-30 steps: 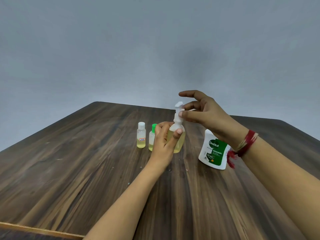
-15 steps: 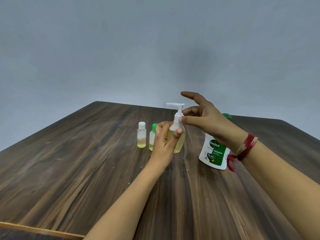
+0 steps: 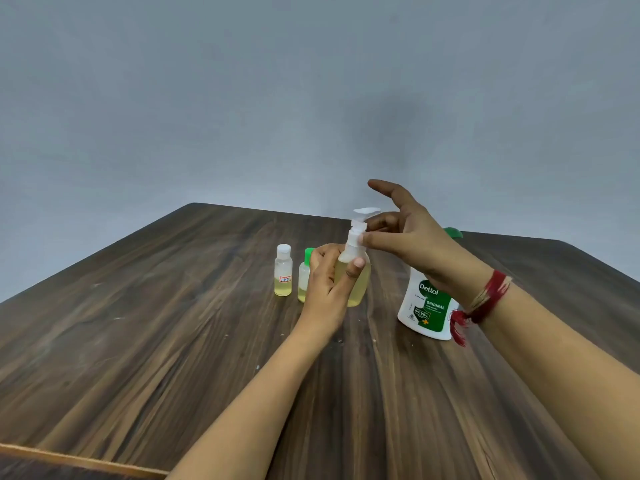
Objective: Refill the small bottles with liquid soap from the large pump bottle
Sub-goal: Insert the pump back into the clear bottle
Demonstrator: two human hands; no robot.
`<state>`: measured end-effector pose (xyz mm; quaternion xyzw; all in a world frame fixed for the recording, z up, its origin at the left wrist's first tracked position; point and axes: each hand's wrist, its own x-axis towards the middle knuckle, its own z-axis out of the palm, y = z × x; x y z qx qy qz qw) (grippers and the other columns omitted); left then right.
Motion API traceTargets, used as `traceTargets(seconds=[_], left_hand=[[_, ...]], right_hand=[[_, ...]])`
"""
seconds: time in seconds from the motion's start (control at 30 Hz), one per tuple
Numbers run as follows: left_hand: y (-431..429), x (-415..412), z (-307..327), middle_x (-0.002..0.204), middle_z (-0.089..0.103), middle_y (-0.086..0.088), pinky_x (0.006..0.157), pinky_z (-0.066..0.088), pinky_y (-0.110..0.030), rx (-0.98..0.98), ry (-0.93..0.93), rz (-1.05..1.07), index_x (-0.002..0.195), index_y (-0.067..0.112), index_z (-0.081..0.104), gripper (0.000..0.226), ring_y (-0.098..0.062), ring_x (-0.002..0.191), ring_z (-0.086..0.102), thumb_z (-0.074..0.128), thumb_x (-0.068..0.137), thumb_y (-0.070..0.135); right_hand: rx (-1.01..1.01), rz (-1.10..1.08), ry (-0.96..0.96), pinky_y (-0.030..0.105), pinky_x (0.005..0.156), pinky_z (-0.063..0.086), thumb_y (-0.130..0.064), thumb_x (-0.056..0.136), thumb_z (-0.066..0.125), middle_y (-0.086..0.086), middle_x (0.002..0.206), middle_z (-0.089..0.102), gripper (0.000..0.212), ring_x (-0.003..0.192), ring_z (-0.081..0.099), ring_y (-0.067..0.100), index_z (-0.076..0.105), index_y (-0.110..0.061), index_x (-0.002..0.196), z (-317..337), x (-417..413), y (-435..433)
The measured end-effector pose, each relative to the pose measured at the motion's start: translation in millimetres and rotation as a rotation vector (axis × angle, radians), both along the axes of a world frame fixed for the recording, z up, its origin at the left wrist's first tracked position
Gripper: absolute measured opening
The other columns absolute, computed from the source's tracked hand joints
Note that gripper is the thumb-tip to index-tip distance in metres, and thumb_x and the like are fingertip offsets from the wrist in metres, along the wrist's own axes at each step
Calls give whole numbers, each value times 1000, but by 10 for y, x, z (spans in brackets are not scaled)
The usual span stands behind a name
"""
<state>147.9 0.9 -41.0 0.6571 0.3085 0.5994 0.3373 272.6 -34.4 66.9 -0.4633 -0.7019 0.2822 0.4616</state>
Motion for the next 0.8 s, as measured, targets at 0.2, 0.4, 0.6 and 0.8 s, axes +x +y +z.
traceTargets(seconds=[0.2, 0.4, 0.6, 0.8], left_hand=[[-13, 5, 11, 110, 41, 12, 80, 31, 4, -4, 13, -23, 105, 48, 49, 44, 20, 99, 41, 44, 72, 76], [-2, 6, 1, 106, 40, 16, 80, 33, 1, 9, -4, -4, 100, 44, 51, 56, 18, 96, 43, 40, 66, 88], [-2, 16, -7, 109, 41, 11, 80, 32, 3, 14, 9, -7, 106, 37, 53, 45, 20, 98, 41, 43, 75, 69], [6, 3, -8, 107, 42, 10, 80, 32, 2, 6, 1, -4, 100, 40, 53, 42, 18, 96, 41, 45, 74, 72]], right_hand=[[-25, -49, -72, 15, 81, 50, -24, 78, 79, 0, 111, 57, 91, 97, 64, 14, 23, -39, 147, -16, -27, 4], [-48, 62, 119, 22, 94, 52, 7, 88, 61, 5, 98, 75, 79, 99, 70, 18, 25, -30, 149, -58, 15, 8], [13, -57, -52, 19, 78, 52, -13, 73, 84, 0, 96, 55, 91, 76, 59, 7, 31, -34, 144, -73, -49, 4], [-41, 57, 93, 27, 100, 49, 1, 88, 65, 17, 111, 70, 78, 106, 67, 24, 27, -32, 148, -65, 10, -41]])
